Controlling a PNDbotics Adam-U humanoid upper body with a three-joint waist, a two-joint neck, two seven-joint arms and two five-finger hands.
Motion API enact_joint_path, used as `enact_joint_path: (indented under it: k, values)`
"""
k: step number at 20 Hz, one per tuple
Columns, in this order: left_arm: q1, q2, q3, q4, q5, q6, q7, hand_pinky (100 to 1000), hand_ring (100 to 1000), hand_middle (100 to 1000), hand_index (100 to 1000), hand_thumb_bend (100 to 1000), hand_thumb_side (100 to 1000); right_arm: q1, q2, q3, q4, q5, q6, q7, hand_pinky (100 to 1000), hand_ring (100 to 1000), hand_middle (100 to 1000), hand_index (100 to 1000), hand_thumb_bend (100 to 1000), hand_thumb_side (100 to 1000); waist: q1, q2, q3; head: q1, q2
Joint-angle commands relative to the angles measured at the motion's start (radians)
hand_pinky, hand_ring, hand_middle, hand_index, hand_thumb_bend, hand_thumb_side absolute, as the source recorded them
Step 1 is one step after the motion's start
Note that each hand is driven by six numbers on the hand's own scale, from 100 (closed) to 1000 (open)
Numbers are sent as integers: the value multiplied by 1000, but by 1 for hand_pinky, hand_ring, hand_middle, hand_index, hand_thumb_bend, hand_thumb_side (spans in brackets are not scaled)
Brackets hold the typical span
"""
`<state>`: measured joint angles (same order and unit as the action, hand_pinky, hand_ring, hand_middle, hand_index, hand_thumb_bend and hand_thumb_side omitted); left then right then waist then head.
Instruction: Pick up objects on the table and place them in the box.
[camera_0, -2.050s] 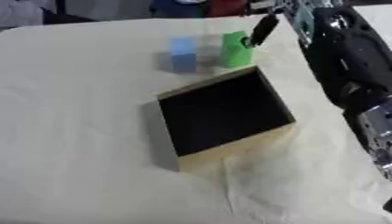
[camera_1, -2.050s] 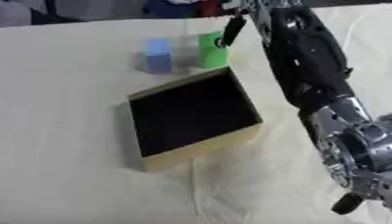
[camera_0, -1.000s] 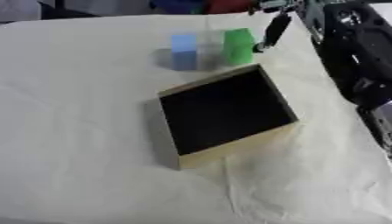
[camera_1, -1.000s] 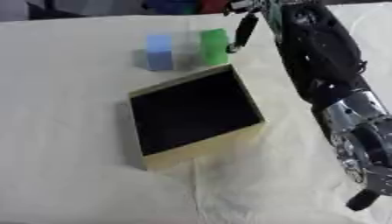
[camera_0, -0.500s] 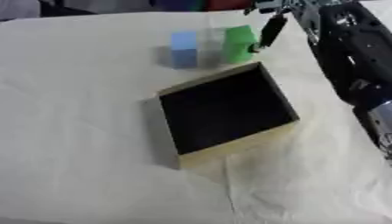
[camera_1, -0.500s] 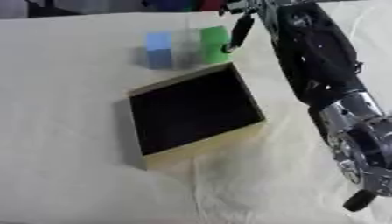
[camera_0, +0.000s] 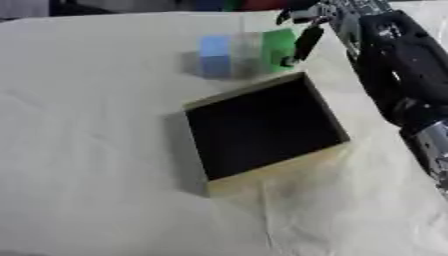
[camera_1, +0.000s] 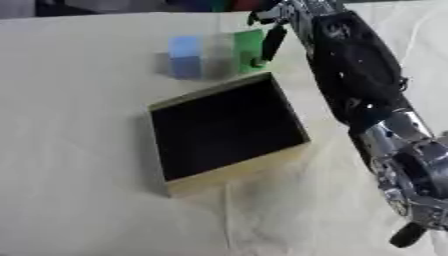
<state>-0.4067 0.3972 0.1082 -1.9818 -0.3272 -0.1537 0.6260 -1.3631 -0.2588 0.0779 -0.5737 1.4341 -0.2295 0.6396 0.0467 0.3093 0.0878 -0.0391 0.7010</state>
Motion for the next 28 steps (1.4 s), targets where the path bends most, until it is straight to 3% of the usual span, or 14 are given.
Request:
enact_joint_path:
  k: [1, 5, 8, 13, 14, 15, 22, 28]
  values:
    - [-18, 19, 6, -18, -4, 1, 2, 758, 648, 697, 869, 175, 720, -19, -4, -9, -3, 18, 10, -8, 887, 954, 960, 1000, 418, 446, 0, -14, 6, -6, -18]
    - [-19, 19, 6, -18, -4, 1, 2, 758, 647, 697, 869, 174, 721, -15, -1, -15, -4, 32, 27, -31, 871, 929, 923, 1000, 355, 454, 1, -7, 13, -13, -23]
    - [-20, 18, 5, -18, -3, 2, 0, 759, 646, 697, 869, 172, 723, -11, 2, -16, -14, 28, 28, -74, 839, 878, 818, 1000, 291, 456, 2, -6, 14, -17, -24]
    - [-20, 19, 5, -18, -3, 5, -7, 758, 647, 698, 869, 167, 721, -13, 7, -14, -36, 4, 23, -173, 801, 793, 604, 846, 156, 415, 4, -8, 11, -18, -16]
    - [-20, 18, 5, -18, -3, 5, -8, 758, 647, 698, 869, 165, 721, -14, 8, -13, -37, 0, 23, -182, 795, 777, 567, 812, 100, 468, 4, -8, 10, -18, -15]
    - [-20, 19, 5, -18, -3, 6, -9, 757, 647, 698, 868, 166, 721, -17, 10, -14, -39, -7, 22, -188, 793, 772, 561, 799, 100, 430, 4, -10, 9, -18, -14]
    - [-16, 23, 8, -18, -5, 8, -14, 758, 649, 699, 868, 168, 718, -43, -2, 1, -92, -96, 13, -157, 788, 756, 565, 781, 100, 455, 3, -25, 1, -14, -3]
    - [-11, 27, 9, -18, -7, 9, -16, 758, 649, 699, 868, 172, 715, -46, -64, 76, -206, -223, -59, -112, 779, 746, 574, 791, 100, 462, 0, -41, -12, -8, 5]
